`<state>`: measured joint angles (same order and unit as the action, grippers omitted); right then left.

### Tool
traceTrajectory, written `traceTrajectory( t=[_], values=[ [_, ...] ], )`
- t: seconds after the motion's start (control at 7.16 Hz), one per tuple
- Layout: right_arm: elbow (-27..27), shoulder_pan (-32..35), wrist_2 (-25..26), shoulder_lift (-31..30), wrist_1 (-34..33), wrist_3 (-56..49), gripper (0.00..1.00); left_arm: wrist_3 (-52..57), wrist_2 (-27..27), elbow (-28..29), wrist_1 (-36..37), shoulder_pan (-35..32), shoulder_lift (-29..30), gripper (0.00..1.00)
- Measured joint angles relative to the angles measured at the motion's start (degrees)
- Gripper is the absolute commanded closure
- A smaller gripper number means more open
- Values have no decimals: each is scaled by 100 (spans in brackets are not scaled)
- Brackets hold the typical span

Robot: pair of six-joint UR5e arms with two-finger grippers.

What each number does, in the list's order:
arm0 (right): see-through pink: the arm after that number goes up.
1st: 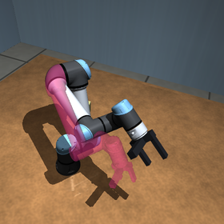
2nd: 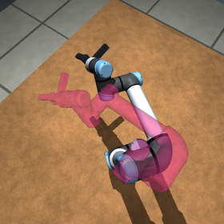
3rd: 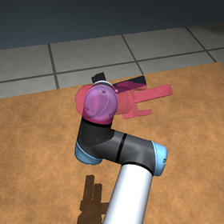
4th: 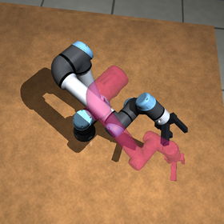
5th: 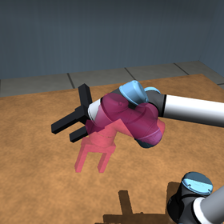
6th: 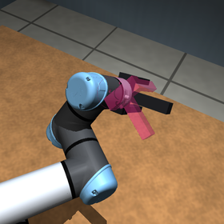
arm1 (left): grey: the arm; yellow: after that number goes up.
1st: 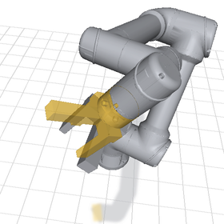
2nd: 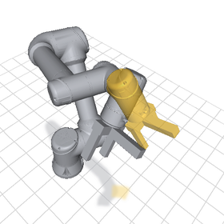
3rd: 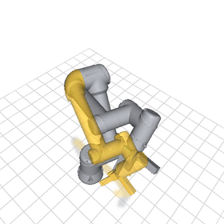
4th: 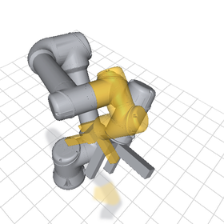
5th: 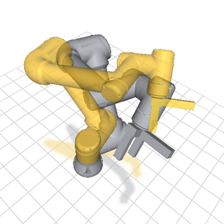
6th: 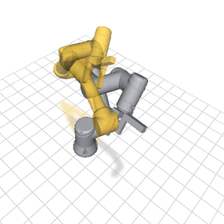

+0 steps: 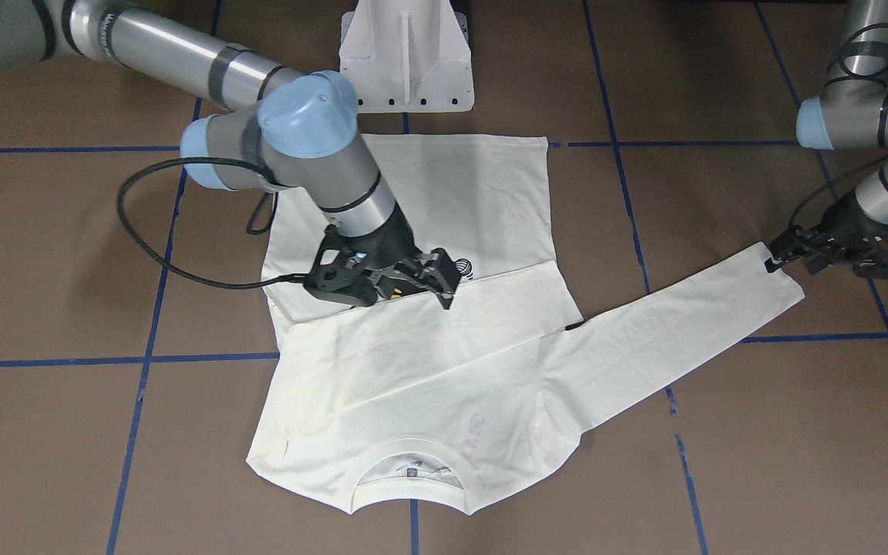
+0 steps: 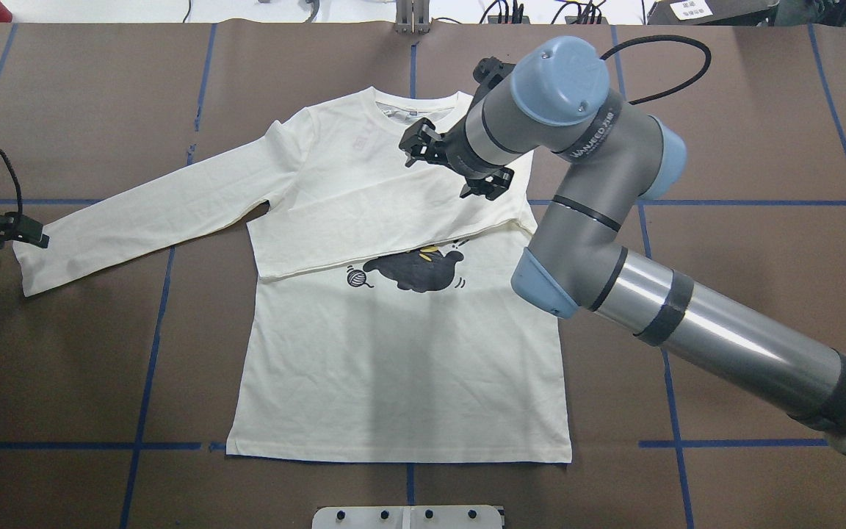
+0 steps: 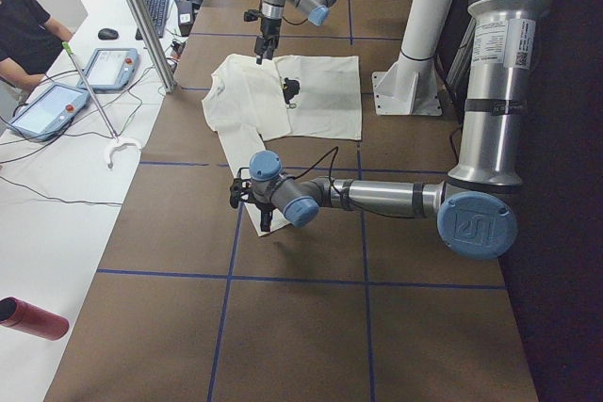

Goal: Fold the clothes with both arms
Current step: 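Grasp the other sleeve cuff with the left gripper while the right arm withdraws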

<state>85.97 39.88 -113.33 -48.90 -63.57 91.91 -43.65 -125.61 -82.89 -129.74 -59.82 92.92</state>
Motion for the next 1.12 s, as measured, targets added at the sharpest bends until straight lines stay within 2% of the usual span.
traceTrajectory(
  t=[0.42, 0.56, 0.84, 1.12],
  values=[
    [179, -18, 14, -177, -2, -74, 1, 124, 104, 217, -7, 22, 105, 30],
    [184, -27, 18, -179, 0, -76, 1, 139, 106, 306, -7, 23, 152, 35],
    [193, -39, 29, -159, 2, -69, 1, 144, 109, 463, 2, 23, 187, 97],
    [221, -54, 35, -139, 8, -63, 1, 133, 113, 510, 32, 21, 197, 100]
  ],
)
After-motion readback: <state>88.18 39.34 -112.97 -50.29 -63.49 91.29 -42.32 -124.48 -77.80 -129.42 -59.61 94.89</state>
